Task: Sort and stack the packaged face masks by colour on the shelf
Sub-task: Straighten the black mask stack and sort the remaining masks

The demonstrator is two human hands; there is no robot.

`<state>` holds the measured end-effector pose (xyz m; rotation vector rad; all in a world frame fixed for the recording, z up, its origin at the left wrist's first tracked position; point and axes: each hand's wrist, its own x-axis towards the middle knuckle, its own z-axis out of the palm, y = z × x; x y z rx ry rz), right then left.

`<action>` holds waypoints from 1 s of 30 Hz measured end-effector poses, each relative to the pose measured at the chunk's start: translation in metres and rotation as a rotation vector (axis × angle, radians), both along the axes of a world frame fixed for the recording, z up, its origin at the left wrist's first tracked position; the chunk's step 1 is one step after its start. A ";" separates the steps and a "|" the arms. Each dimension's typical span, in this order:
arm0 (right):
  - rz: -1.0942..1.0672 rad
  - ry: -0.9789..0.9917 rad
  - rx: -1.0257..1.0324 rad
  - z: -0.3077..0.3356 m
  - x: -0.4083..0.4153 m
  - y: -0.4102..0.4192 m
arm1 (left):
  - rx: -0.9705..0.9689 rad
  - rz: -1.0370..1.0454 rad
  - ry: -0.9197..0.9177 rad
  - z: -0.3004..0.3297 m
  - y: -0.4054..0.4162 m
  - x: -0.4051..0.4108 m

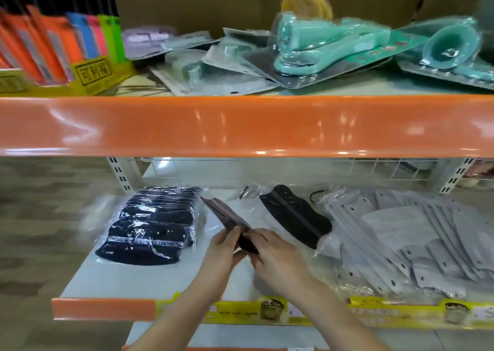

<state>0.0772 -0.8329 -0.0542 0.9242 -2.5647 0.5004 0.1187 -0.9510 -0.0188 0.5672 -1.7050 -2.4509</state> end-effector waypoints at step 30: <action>0.049 0.084 -0.003 -0.023 0.035 -0.167 | -1.902 0.155 0.546 -0.062 -0.251 0.049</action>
